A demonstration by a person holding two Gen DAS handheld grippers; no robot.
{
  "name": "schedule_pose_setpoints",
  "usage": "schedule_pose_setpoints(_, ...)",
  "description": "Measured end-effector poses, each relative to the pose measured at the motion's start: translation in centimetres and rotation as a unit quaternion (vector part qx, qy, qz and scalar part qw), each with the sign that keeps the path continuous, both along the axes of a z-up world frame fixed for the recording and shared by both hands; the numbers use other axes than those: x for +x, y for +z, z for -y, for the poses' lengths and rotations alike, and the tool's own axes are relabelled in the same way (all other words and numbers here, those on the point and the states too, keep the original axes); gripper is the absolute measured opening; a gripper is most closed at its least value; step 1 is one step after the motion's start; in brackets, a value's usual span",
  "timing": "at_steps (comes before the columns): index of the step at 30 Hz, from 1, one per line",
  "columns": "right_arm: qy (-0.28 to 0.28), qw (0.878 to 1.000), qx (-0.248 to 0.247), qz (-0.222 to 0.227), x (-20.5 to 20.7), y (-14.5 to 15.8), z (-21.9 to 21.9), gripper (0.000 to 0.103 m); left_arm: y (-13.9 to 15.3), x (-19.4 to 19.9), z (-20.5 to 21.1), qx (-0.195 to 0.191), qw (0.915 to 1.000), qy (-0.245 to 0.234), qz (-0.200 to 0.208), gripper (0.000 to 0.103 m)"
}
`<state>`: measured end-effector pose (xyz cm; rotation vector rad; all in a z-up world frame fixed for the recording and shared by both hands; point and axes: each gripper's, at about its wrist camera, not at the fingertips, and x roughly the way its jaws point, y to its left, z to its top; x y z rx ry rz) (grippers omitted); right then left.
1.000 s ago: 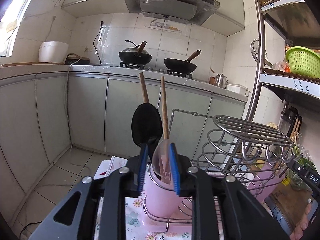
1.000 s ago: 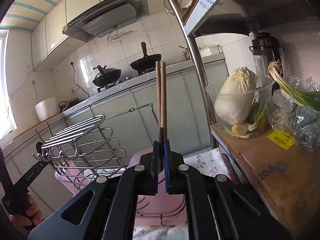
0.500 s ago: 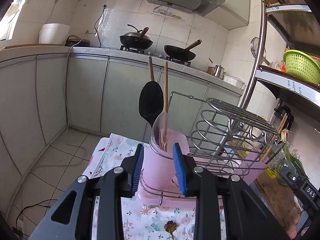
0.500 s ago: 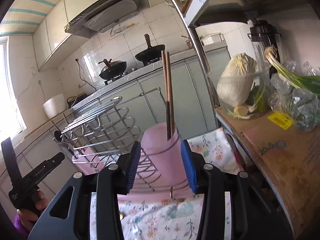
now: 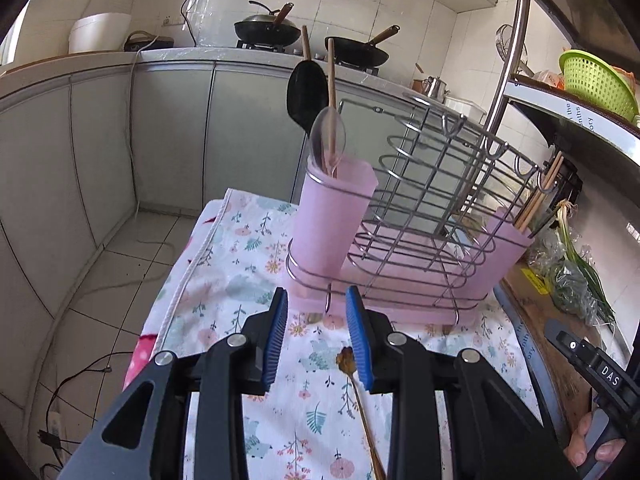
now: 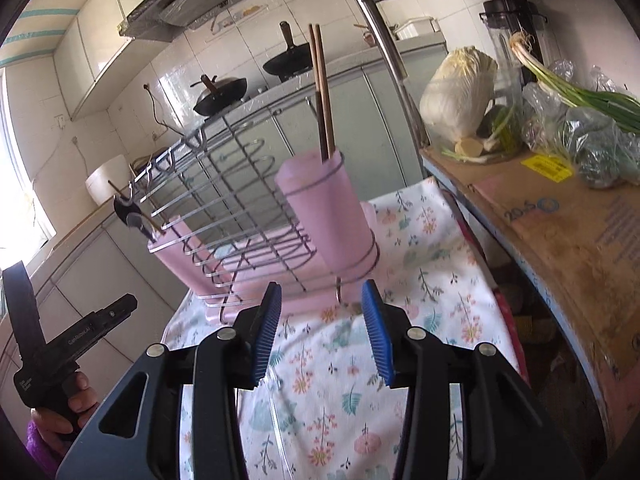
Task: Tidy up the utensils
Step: 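Move both open tools back down toward the gold spoon on the cloth, then close the left tool on the gold spoon while the right tool grasps the clear plastic fork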
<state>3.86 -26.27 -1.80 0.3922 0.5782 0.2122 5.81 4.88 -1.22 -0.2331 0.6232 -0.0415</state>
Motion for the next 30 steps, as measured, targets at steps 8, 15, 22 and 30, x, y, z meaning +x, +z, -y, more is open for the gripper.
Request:
schedule_pose_setpoints(8,0.017,0.999,0.002,-0.032,-0.8,-1.1,-0.7,0.043,-1.4,-1.5,0.3,0.011,0.9994,-0.012,-0.03,0.029)
schedule_pose_setpoints(15,0.024,0.999,-0.01,-0.047,-1.1,-1.4,-0.9,0.042,-1.8,-1.6,0.8,0.005,0.9976,-0.033,-0.061,0.029)
schedule_pose_setpoints(22,0.026,0.997,-0.004,-0.072,-1.3,-2.4,-0.6,0.042,-2.6,-1.2,1.0,0.006,0.9949,-0.04,-0.093,0.029)
schedule_pose_setpoints(30,0.023,0.995,0.017,-0.096,-1.0,-3.3,0.3,0.043,-4.9,0.0,1.7,-0.014,0.9832,-0.078,-0.165,0.029)
